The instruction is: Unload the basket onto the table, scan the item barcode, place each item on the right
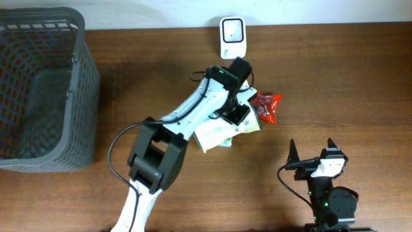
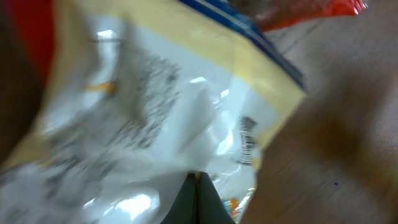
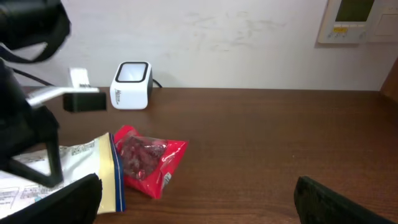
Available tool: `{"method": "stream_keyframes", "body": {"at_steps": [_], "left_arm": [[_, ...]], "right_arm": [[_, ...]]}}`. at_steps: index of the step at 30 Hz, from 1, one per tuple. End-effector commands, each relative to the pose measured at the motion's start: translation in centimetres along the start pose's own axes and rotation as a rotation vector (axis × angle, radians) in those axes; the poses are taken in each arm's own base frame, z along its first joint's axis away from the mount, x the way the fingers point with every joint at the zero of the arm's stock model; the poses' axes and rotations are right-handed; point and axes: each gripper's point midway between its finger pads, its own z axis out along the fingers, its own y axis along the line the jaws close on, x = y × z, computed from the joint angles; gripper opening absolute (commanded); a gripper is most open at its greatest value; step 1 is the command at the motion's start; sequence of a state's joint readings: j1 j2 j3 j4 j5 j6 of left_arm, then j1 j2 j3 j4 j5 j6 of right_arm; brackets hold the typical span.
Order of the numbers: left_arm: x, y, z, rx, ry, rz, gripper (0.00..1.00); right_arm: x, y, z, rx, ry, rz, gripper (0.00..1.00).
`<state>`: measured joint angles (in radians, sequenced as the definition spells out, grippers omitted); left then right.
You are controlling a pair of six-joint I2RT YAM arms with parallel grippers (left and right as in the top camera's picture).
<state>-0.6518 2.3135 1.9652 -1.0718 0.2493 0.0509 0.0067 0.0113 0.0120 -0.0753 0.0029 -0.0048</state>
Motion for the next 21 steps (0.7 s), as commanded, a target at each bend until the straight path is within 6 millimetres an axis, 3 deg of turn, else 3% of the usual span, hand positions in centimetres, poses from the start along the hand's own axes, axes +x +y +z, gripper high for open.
{"method": "stream_keyframes", "body": {"at_steps": [1,4,9,12,16,21], "left_arm": [[0.3,-1.6,2.0,0.028,0.030,0.013,0.00],[-0.4,-0.6,0.8,-0.042,0.009,0.018,0.00],[-1.8,0.2,-5.7,-0.084,-0.041,-0.006,0.00],[-2.5,0.5,-8.2,-0.090,-0.092,-0.013,0.00],[-2.3,-0.7,-7.3,-0.010,-0.078,-0.013,0.00],[-1.8,-1.9,-3.8,0.041,-0.032,0.002,0.00]], "right_arm": [[0.4,0.1,0.0,0.000,0.010,-0.007,0.98],[0.4,0.1,0.0,0.000,0.010,-0.007,0.98],[0.4,0.1,0.0,0.000,0.010,-0.007,0.98],[0.4,0.1,0.0,0.000,0.010,-0.007,0.98],[0.4,0.1,0.0,0.000,0.010,-0.007,0.98],[0.4,0.1,0.0,0.000,0.010,-0.007,0.98]]}}
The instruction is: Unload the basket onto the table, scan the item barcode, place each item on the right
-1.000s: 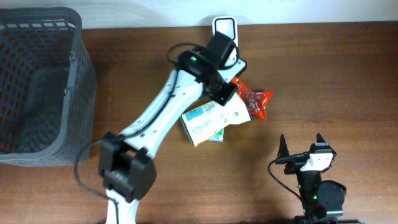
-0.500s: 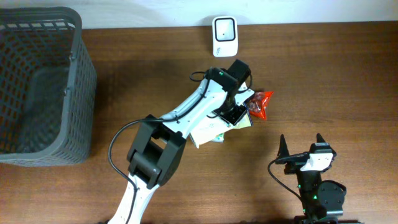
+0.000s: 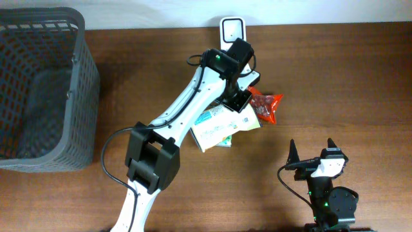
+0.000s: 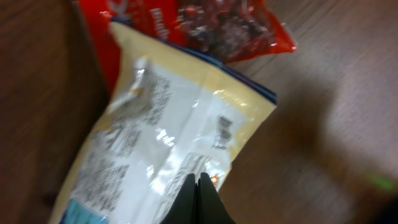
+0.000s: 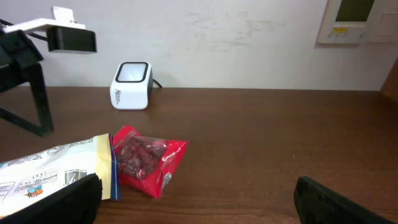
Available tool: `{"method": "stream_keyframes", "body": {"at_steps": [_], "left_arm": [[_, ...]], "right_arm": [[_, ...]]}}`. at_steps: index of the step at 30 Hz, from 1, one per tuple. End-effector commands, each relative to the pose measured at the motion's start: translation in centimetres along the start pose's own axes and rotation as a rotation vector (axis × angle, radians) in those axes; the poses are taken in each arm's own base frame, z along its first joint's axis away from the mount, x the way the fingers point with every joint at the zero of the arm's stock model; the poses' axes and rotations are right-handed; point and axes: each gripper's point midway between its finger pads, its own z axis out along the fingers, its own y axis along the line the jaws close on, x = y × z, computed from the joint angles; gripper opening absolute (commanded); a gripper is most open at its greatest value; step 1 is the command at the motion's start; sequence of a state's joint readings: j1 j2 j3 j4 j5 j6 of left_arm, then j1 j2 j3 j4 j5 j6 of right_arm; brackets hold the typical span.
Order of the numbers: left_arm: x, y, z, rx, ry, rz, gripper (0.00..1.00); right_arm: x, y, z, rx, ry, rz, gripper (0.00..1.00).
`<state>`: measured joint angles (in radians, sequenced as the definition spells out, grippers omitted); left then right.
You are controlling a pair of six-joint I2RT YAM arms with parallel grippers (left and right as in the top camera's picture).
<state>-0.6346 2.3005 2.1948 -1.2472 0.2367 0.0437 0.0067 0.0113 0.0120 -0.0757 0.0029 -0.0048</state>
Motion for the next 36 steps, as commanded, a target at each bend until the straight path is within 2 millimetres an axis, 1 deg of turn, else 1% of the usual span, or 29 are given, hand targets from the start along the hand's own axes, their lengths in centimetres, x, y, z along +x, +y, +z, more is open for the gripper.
{"method": "stream_keyframes", "body": {"at_steps": [1,6,7,10,12,14,16,18,20,21,22,24,26,27,28,29,31,33,35,36], "left_arm": [[0.8,-1.8,3.3,0.065,0.043,0.012,0.00],[1.8,-2.3,8.2,0.070,0.104,0.004,0.00],[1.9,-2.4,8.9,0.071,0.113,0.004,0.00],[2.2,-2.2,10.4,0.072,0.128,0.005,0.00],[1.8,-2.3,10.6,0.075,0.114,0.010,0.00],[1.0,-3.3,9.8,0.121,0.088,0.014,0.00],[0.0,-4.4,8.2,0.179,0.063,0.017,0.00],[-0.9,-5.1,5.7,0.200,0.043,0.017,0.00],[-1.4,-4.7,2.8,0.184,0.026,0.009,0.00],[-1.6,-4.0,1.5,0.157,0.019,0.001,0.00],[-1.6,-2.9,0.3,0.109,0.015,-0.009,0.00],[-1.2,0.6,-1.9,-0.056,0.021,-0.033,0.00],[-0.4,4.2,-3.2,-0.210,0.046,-0.060,0.00],[0.2,5.6,-3.5,-0.254,0.066,-0.076,0.00],[0.9,6.4,-3.7,-0.262,0.091,-0.094,0.00],[1.7,6.8,-3.4,-0.239,0.118,-0.117,0.00],[3.1,6.8,-2.8,-0.165,0.173,-0.157,0.00],[4.2,6.5,-1.8,-0.107,0.217,-0.182,0.00],[5.3,6.0,-0.5,-0.066,0.263,-0.197,0.00],[6.2,5.9,0.4,-0.061,0.299,-0.202,0.00]], "right_arm": [[0.4,0.1,0.0,0.000,0.010,-0.007,0.99],[0.4,0.1,0.0,0.000,0.010,-0.007,0.98],[0.4,0.1,0.0,0.000,0.010,-0.007,0.98],[0.4,0.1,0.0,0.000,0.010,-0.007,0.98],[0.4,0.1,0.0,0.000,0.010,-0.007,0.98],[0.4,0.1,0.0,0.000,0.010,-0.007,0.98],[0.4,0.1,0.0,0.000,0.010,-0.007,0.98],[0.4,0.1,0.0,0.000,0.010,-0.007,0.98],[0.4,0.1,0.0,0.000,0.010,-0.007,0.98],[0.4,0.1,0.0,0.000,0.010,-0.007,0.98],[0.4,0.1,0.0,0.000,0.010,-0.007,0.98],[0.4,0.1,0.0,0.000,0.010,-0.007,0.98],[0.4,0.1,0.0,0.000,0.010,-0.007,0.98],[0.4,0.1,0.0,0.000,0.010,-0.007,0.98],[0.4,0.1,0.0,0.000,0.010,-0.007,0.99],[0.4,0.1,0.0,0.000,0.010,-0.007,0.98],[0.4,0.1,0.0,0.000,0.010,-0.007,0.98],[0.4,0.1,0.0,0.000,0.010,-0.007,0.98],[0.4,0.1,0.0,0.000,0.010,-0.007,0.99],[0.4,0.1,0.0,0.000,0.010,-0.007,0.98]]}}
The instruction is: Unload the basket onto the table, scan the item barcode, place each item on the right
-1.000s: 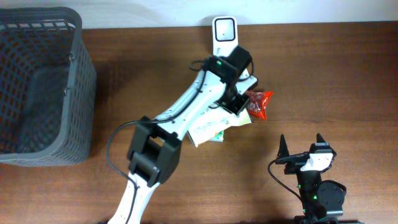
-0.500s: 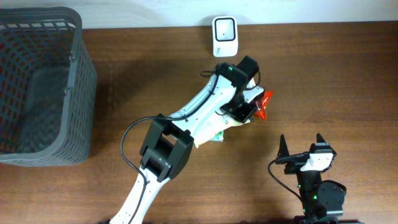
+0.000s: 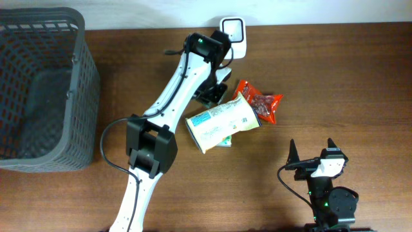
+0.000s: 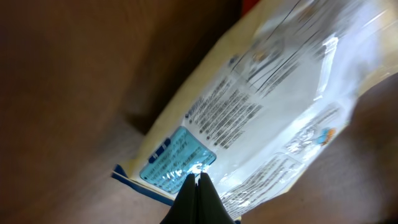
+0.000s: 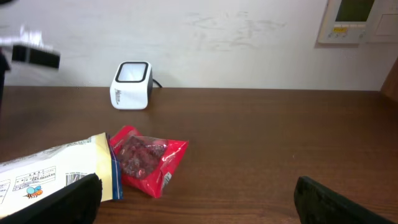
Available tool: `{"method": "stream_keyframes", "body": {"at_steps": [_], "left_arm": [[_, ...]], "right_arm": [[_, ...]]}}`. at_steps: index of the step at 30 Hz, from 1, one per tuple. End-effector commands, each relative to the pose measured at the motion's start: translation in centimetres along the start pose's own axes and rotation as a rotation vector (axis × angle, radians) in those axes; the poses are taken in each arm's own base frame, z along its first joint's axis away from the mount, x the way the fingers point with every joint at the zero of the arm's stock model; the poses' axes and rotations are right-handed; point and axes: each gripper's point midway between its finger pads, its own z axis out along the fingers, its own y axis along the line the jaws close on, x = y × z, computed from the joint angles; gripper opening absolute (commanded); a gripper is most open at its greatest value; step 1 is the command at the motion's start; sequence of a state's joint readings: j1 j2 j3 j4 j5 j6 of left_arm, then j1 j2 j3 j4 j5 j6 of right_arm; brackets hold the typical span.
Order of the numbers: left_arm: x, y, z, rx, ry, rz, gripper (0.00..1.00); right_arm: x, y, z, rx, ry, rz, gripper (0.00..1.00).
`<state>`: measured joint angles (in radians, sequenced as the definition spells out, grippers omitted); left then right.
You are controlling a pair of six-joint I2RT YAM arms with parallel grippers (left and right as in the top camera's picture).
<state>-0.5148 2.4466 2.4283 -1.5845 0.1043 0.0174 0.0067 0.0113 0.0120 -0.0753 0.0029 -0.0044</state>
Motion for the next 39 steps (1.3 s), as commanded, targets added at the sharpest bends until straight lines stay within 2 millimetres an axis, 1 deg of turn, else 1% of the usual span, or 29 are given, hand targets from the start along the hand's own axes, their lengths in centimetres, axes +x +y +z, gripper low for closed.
{"method": "stream_keyframes", "body": {"at_steps": [1,3,5,7,9,10,11,12,14,17,19,20,21,22,23,24,25,26,29,31,32,33,36,37,38,39], "left_arm": [[2.2,-1.6,2.7,0.068,0.102,-0.002,0.00],[3.2,-1.6,4.6,0.064,0.151,-0.001,0.00],[4.1,-1.1,6.4,0.039,0.187,-0.003,0.00],[4.6,0.0,7.3,-0.015,0.207,-0.001,0.00],[4.7,1.7,7.2,-0.094,0.208,-0.033,0.00],[4.3,2.9,6.6,-0.145,0.190,-0.077,0.00],[4.0,3.4,6.1,-0.158,0.174,-0.099,0.00],[3.1,3.9,4.9,-0.151,0.138,-0.118,0.00],[2.0,4.7,2.8,-0.148,0.084,-0.145,0.00],[0.3,5.9,-1.2,-0.143,-0.025,-0.194,0.00],[-0.8,6.7,-4.4,-0.143,-0.118,-0.215,0.00],[-1.2,7.0,-5.5,-0.143,-0.152,-0.224,0.00],[-1.6,7.4,-7.1,-0.144,-0.200,-0.236,0.03],[-1.9,7.8,-8.6,-0.145,-0.248,-0.243,0.22],[-2.1,8.0,-9.4,-0.145,-0.271,-0.247,0.49],[-2.1,8.1,-9.7,-0.146,-0.283,-0.250,0.60],[-2.1,8.3,-9.8,-0.146,-0.286,-0.253,0.82],[-2.0,8.3,-9.8,-0.147,-0.280,-0.255,0.99],[-1.3,8.3,-9.1,-0.145,-0.237,-0.256,0.99],[-1.0,7.7,-8.5,-0.116,-0.211,-0.252,0.99],[-0.9,6.9,-8.1,-0.077,-0.196,-0.246,0.99],[-0.8,5.6,-7.6,-0.011,-0.177,-0.219,0.99],[-0.6,1.0,-6.4,0.202,-0.141,0.019,0.99],[-0.4,-0.3,-5.9,0.247,-0.130,0.081,0.99],[-0.2,-1.0,-5.5,0.266,-0.115,0.119,0.99],[0.0,-1.4,-4.8,0.258,-0.097,0.133,0.99]], "right_arm": [[0.4,0.1,0.0,0.000,0.010,-0.007,0.98],[0.4,0.1,0.0,0.000,0.010,-0.007,0.98],[0.4,0.1,0.0,0.000,0.010,-0.007,0.98],[0.4,0.1,0.0,0.000,0.010,-0.007,0.98],[0.4,0.1,0.0,0.000,0.010,-0.007,0.98],[0.4,0.1,0.0,0.000,0.010,-0.007,0.98],[0.4,0.1,0.0,0.000,0.010,-0.007,0.98],[0.4,0.1,0.0,0.000,0.010,-0.007,0.98],[0.4,0.1,0.0,0.000,0.010,-0.007,0.98],[0.4,0.1,0.0,0.000,0.010,-0.007,0.98],[0.4,0.1,0.0,0.000,0.010,-0.007,0.99],[0.4,0.1,0.0,0.000,0.010,-0.007,0.98],[0.4,0.1,0.0,0.000,0.010,-0.007,0.98],[0.4,0.1,0.0,0.000,0.010,-0.007,0.98],[0.4,0.1,0.0,0.000,0.010,-0.007,0.98],[0.4,0.1,0.0,0.000,0.010,-0.007,0.98],[0.4,0.1,0.0,0.000,0.010,-0.007,0.98],[0.4,0.1,0.0,0.000,0.010,-0.007,0.98],[0.4,0.1,0.0,0.000,0.010,-0.007,0.98],[0.4,0.1,0.0,0.000,0.010,-0.007,0.98],[0.4,0.1,0.0,0.000,0.010,-0.007,0.98],[0.4,0.1,0.0,0.000,0.010,-0.007,0.98],[0.4,0.1,0.0,0.000,0.010,-0.007,0.98],[0.4,0.1,0.0,0.000,0.010,-0.007,0.98],[0.4,0.1,0.0,0.000,0.010,-0.007,0.98],[0.4,0.1,0.0,0.000,0.010,-0.007,0.98]]}}
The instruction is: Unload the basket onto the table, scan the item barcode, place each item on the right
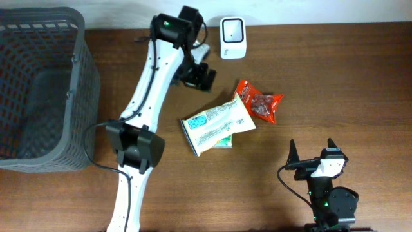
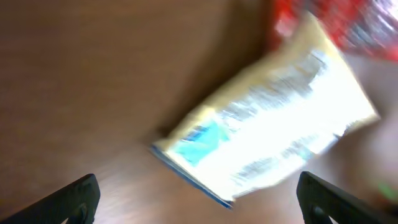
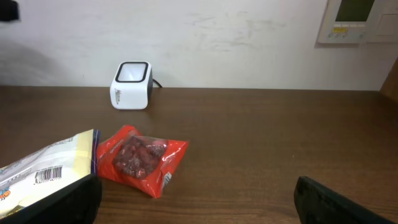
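A cream and white snack bag [image 1: 217,125] lies flat in the middle of the table, its barcode [image 3: 46,176] facing up near its right end. A red snack bag [image 1: 259,103] lies just to its right. The white scanner [image 1: 232,29] stands at the back edge. My left gripper [image 1: 198,73] hovers left of the scanner, behind the cream bag [image 2: 267,124], open and holding nothing. My right gripper [image 1: 311,145] rests open near the front edge, facing the red bag [image 3: 140,158] and the scanner [image 3: 132,84].
A dark grey mesh basket [image 1: 38,84] stands at the left of the table. A white wall runs behind the table, with a panel [image 3: 357,22] on it at the right.
My left gripper was shut over the cream bag's left end; now it is open, farther left and back. The cream bag has shifted a little to the left. My right arm has not moved.
My left gripper was shut low over the cream bag beside the red bag. Then it stood higher, nearer the scanner, still shut. Then it was over the bag's left end. Now it is open, left of the scanner, and the bag lies clear of the arm.
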Available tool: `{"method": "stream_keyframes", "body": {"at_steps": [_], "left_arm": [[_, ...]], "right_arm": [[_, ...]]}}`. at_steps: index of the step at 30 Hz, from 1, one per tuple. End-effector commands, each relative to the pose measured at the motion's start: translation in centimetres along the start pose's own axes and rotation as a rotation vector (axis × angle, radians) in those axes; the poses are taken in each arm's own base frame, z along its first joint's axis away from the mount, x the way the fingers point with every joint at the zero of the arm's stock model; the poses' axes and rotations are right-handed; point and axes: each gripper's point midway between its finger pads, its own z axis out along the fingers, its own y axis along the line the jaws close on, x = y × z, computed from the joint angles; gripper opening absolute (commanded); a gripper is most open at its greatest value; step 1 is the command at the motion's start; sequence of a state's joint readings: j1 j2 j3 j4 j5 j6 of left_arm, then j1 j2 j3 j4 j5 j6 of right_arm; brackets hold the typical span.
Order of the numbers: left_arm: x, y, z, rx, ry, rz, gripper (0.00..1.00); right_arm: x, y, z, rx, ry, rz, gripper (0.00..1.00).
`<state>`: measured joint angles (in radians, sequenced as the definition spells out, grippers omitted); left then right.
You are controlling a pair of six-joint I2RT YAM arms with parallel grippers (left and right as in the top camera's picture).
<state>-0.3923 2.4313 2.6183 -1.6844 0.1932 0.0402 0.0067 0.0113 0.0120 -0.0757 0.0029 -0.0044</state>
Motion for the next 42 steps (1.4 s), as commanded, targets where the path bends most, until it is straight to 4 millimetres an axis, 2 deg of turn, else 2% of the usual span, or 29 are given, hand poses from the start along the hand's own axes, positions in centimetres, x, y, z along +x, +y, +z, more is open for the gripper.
{"method": "stream_keyframes", "body": {"at_steps": [1,3,5,8,10,15,17,19,23,26,29,31,34,37,40,42], "left_arm": [[1.1,-4.8,1.9,0.168,0.054,0.208,0.99],[1.0,-4.3,2.3,0.129,0.055,0.211,0.99],[0.6,-2.4,2.4,0.025,0.049,0.145,0.99],[-0.1,4.9,1.3,-0.338,-0.001,-0.153,0.99],[-0.3,8.7,-0.1,-0.500,-0.060,-0.316,0.99],[-0.7,12.0,-0.4,-0.463,-0.104,-0.427,0.99],[-0.4,12.1,-0.2,-0.411,-0.088,-0.444,0.99],[-0.3,11.4,0.2,-0.333,-0.064,-0.398,0.99],[0.1,7.5,1.1,-0.096,0.000,-0.169,0.99],[1.8,6.6,0.7,-0.059,0.061,-0.178,0.99],[2.0,5.8,-0.7,-0.031,0.037,-0.177,0.99],[1.9,5.2,-2.5,-0.021,-0.005,-0.169,0.99],[2.3,4.3,-6.6,-0.032,-0.101,-0.148,0.99],[2.7,3.3,-8.4,-0.034,-0.139,-0.128,0.99],[4.0,2.1,-8.6,-0.029,-0.115,-0.110,0.99],[5.6,1.3,-7.5,-0.024,-0.052,-0.102,0.99]], "right_arm": [[0.4,0.1,0.0,0.000,0.010,-0.007,0.98],[0.4,0.1,0.0,0.000,0.010,-0.007,0.98],[0.4,0.1,0.0,0.000,0.010,-0.007,0.98],[0.4,0.1,0.0,0.000,0.010,-0.007,0.98],[0.4,0.1,0.0,0.000,0.010,-0.007,0.98],[0.4,0.1,0.0,0.000,0.010,-0.007,0.98],[0.4,0.1,0.0,0.000,0.010,-0.007,0.98],[0.4,0.1,0.0,0.000,0.010,-0.007,0.98],[0.4,0.1,0.0,0.000,0.010,-0.007,0.99],[0.4,0.1,0.0,0.000,0.010,-0.007,0.98],[0.4,0.1,0.0,0.000,0.010,-0.007,0.98],[0.4,0.1,0.0,0.000,0.010,-0.007,0.98],[0.4,0.1,0.0,0.000,0.010,-0.007,0.98],[0.4,0.1,0.0,0.000,0.010,-0.007,0.98],[0.4,0.1,0.0,0.000,0.010,-0.007,0.98],[0.4,0.1,0.0,0.000,0.010,-0.007,0.98]]}}
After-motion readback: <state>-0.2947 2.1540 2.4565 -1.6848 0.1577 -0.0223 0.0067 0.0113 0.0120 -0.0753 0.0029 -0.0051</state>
